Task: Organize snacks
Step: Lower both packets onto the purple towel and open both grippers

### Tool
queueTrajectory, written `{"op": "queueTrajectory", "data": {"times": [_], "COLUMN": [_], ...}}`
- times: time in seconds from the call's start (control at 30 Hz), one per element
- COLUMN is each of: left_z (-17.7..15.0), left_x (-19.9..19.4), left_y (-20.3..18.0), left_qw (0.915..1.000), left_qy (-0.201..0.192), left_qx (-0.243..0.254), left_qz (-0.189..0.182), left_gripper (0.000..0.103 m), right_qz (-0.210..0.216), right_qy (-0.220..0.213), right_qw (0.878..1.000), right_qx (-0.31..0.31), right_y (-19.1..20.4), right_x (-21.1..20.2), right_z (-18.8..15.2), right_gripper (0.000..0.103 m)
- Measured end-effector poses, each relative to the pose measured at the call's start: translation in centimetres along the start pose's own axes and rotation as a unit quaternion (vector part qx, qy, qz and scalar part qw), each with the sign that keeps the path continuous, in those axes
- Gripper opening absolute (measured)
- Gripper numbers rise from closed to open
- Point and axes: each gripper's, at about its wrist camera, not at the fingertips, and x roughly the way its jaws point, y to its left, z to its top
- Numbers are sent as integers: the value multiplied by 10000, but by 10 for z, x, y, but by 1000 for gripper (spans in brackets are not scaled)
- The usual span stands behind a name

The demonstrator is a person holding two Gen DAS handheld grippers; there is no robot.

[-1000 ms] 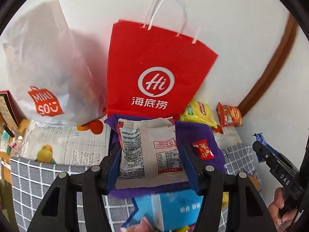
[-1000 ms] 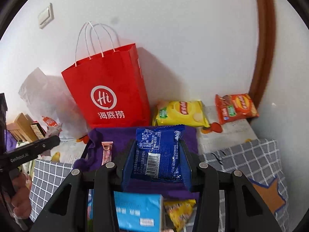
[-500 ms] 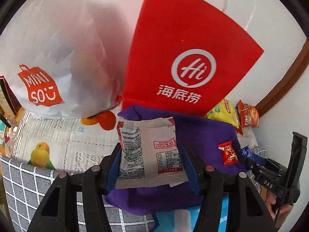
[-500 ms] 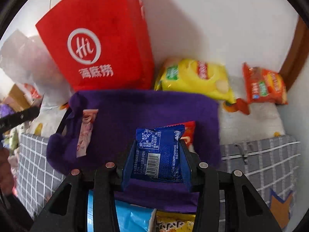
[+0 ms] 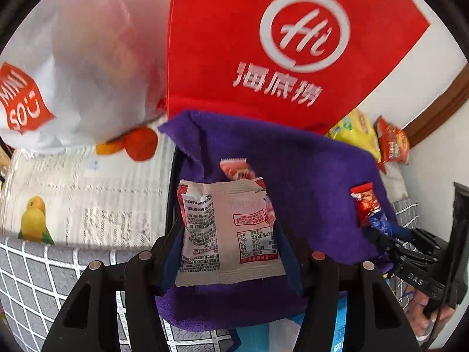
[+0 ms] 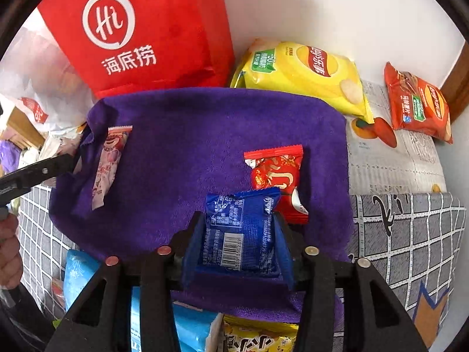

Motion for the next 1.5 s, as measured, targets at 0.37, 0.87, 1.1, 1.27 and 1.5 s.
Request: {"op": "queueTrajectory", "data": {"times": [0.37, 0.87, 1.1, 1.27, 1.5], "left_z": [-7, -8, -6, -5, -5], "left_x": [20, 6, -19, -32, -48], "left_y": [-9, -27, -28, -25, -24], "left_qw": [9986, 9984, 9990, 9987, 9979], "left_qy": [385, 309, 11, -99, -240], "left_qx": [-75, 129, 214, 191, 145], "left_qz": [-344, -460, -397, -460, -582], "left_gripper": [57, 70, 70, 70, 70], "right_qz": [69, 111, 114, -92, -238], "right_qy": [-530, -1255, -1537, -1313, -1129], "right_qw": [9985, 9904, 9828, 9884, 9899], "right_qx": [151, 573, 1021, 762, 830], "right_y": [-4, -16, -22, -21, -30], "right_x": [-37, -66, -77, -81, -77], "right_z": [6, 3, -1, -22, -77], "right_gripper": [60, 60, 52, 52, 52]}}
